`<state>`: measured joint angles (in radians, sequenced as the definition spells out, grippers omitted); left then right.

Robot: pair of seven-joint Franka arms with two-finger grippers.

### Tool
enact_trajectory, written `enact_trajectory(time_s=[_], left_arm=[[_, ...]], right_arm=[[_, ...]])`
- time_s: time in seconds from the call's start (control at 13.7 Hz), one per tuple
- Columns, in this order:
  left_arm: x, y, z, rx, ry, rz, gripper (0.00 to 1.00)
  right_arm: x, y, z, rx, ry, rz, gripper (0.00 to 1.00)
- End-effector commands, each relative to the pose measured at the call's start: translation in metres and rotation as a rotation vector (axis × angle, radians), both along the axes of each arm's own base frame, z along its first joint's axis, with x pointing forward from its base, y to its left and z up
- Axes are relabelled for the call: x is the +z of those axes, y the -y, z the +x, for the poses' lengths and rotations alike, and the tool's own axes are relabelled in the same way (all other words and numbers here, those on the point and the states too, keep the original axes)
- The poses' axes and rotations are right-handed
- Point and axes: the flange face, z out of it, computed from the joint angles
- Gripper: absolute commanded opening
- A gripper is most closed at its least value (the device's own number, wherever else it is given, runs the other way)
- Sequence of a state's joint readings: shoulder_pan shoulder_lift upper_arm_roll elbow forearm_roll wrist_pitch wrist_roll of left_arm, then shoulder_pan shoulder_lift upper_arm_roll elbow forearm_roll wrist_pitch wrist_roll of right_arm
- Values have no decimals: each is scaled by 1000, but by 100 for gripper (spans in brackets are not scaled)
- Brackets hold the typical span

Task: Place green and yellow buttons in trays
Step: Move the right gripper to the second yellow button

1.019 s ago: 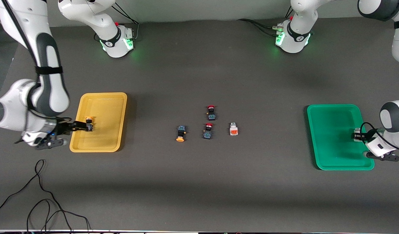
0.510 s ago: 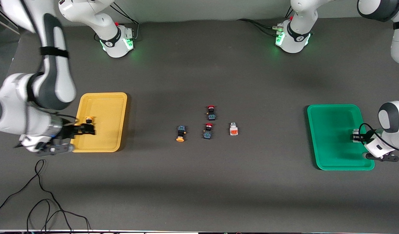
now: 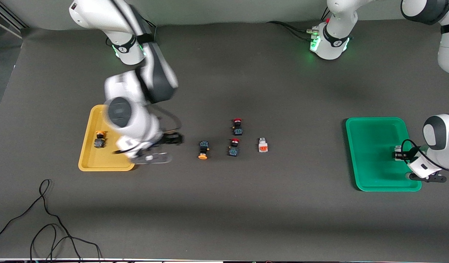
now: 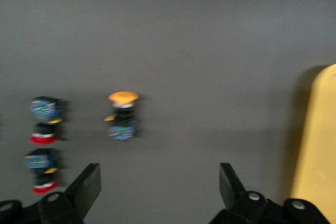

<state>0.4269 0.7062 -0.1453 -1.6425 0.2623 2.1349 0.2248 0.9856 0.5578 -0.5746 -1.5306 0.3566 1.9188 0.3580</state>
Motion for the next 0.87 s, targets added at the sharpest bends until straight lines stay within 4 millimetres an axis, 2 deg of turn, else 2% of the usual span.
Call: enact_trajectory(time_s=[0.0,0.07,0.15,0.29,0.44,0.58,0.66,0.8], left_arm=[[3,3,-2,7,-2,15,62],[3,3,-2,7,0,15,95],[3,3,-2,6,0,15,99],[3,4,-2,3,-2,15,99],[19,3,0,-9,2,19,99],[49,3,-3,0,-43,24,99],[69,9,-3,-3,-60,24,99],[117,23,-2,-9,-88,25,99]], right_arm=[[-22,-41,4,-66,37,7,100],[-35,-44,6,-65,58,4,100],[-52,-44,6,-72,64,-6,100],[-85,-43,8,-96,82,-3,100],[-121,-39,3,-126,96,18,100],[-150,-49,-9,-113,113,15,100],[-167,-51,-13,-105,114,3,100],[-187,-51,-14,-103,127,-8,100]])
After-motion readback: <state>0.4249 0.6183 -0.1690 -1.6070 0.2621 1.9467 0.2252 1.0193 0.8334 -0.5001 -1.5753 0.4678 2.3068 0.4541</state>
